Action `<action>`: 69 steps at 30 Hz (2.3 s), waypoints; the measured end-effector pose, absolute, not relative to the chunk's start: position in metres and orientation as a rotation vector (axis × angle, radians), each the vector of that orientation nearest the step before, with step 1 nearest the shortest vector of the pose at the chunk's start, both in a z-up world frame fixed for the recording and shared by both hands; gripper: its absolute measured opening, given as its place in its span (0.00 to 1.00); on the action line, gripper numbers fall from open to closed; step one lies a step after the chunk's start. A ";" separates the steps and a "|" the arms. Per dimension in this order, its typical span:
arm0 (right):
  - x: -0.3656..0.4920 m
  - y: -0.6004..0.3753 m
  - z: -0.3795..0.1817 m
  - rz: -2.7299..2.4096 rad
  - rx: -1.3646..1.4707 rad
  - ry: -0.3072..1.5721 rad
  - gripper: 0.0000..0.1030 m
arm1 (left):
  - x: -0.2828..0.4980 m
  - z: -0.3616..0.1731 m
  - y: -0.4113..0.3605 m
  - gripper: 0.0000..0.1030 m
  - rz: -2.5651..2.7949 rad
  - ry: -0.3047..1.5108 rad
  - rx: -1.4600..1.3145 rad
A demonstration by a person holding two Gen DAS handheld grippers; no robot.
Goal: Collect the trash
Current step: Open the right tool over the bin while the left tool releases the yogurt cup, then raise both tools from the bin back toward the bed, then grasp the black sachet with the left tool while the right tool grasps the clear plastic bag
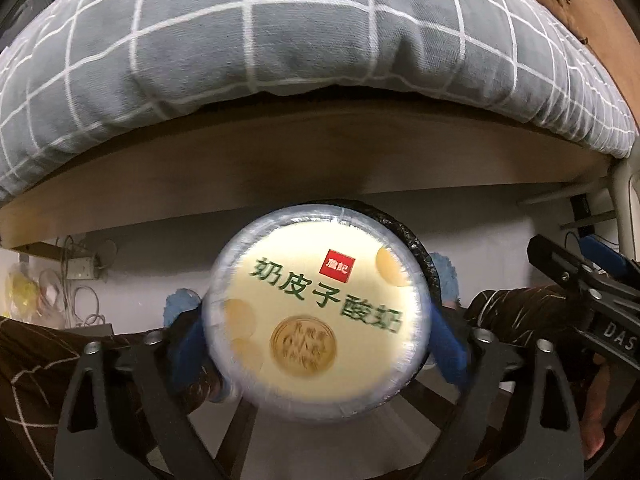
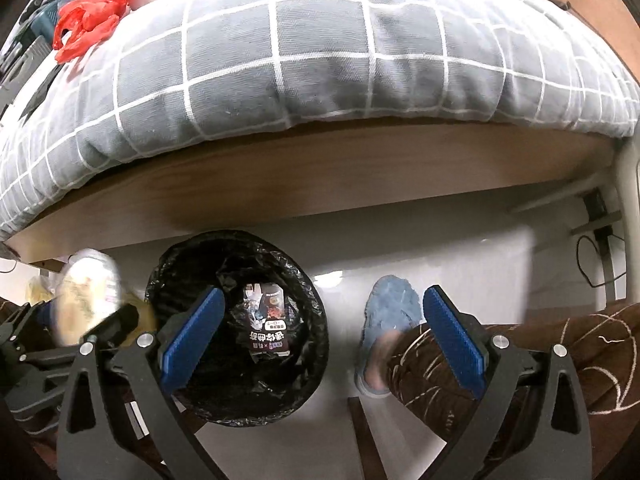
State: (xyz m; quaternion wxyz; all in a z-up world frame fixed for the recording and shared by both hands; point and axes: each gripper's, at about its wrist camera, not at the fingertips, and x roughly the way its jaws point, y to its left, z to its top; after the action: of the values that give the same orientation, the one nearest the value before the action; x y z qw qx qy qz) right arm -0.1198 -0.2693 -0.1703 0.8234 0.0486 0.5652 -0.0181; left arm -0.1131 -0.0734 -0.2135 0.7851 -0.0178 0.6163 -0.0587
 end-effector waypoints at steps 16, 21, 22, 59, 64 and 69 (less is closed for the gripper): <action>-0.117 -0.258 -0.167 -0.025 0.085 1.199 0.93 | -0.113 -0.220 -0.083 0.94 -0.120 1.330 -0.016; -0.117 -0.255 -0.157 -0.020 0.057 1.166 0.93 | -0.112 -0.211 -0.079 0.94 -0.110 1.301 -0.013; -0.117 -0.254 -0.155 -0.018 0.049 1.158 0.93 | -0.112 -0.210 -0.079 0.94 -0.107 1.299 -0.010; -0.034 -0.222 -0.010 0.107 -0.054 0.813 0.93 | -0.022 -0.053 0.018 0.94 0.052 1.006 -0.121; -0.002 -0.213 -0.015 0.118 -0.069 0.812 0.93 | 0.007 -0.057 0.020 0.94 0.064 1.021 -0.112; 0.029 -0.201 -0.025 0.135 -0.073 0.820 0.92 | 0.033 -0.065 0.022 0.94 0.078 1.037 -0.094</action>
State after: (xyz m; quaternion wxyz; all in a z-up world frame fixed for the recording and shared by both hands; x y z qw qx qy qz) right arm 0.0288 -0.2011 -0.0255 0.9142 -0.0356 0.3984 0.0655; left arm 0.0335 0.0216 -0.0652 0.8667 -0.0451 0.4955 0.0372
